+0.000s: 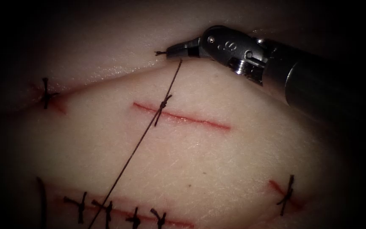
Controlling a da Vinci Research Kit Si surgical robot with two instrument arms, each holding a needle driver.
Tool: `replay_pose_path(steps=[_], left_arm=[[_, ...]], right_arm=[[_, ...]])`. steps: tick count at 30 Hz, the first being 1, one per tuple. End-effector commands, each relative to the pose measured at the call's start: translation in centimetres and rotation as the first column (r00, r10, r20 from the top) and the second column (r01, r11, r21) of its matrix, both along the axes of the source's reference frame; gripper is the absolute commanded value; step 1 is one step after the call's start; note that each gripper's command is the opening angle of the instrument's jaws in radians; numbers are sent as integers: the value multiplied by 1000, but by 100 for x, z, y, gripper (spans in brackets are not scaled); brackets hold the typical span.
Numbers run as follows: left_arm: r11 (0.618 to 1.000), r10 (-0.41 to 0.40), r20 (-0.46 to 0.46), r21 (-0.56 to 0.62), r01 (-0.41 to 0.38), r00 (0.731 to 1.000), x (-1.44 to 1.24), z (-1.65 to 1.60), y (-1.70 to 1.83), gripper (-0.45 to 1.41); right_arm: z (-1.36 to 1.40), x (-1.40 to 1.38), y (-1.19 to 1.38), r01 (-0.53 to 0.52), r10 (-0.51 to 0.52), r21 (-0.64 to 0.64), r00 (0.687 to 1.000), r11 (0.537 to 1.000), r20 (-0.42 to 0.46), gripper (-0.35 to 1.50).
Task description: Wound Closure
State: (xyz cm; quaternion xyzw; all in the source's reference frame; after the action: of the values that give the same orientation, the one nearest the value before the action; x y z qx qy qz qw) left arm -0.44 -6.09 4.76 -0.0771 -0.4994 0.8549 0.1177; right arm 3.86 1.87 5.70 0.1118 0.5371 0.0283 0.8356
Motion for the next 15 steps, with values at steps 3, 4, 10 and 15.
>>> replay_pose_path(steps=[3, 4, 10, 15], left_arm=[[999, -24, 10, -28, 24, 1000, -1, -3, 2, -45], [997, -7, 45, -70, 10, 999, -7, -9, 14, -45], [938, 2, 240, -336, 81, 971, -27, -27, 93, -45], [815, -80, 323, -523, 249, 943, -27, -53, 189, -45]], right_arm=[[-2, 13, 3, -31, 31, 7, 999, 999, -16, 126], [-6, 14, 6, -69, 70, 18, 997, 997, -33, 138], [-23, 3, 18, -136, 139, 33, 987, 990, -76, 141], [-44, -9, 14, -177, 179, 34, 979, 984, -95, 140]])
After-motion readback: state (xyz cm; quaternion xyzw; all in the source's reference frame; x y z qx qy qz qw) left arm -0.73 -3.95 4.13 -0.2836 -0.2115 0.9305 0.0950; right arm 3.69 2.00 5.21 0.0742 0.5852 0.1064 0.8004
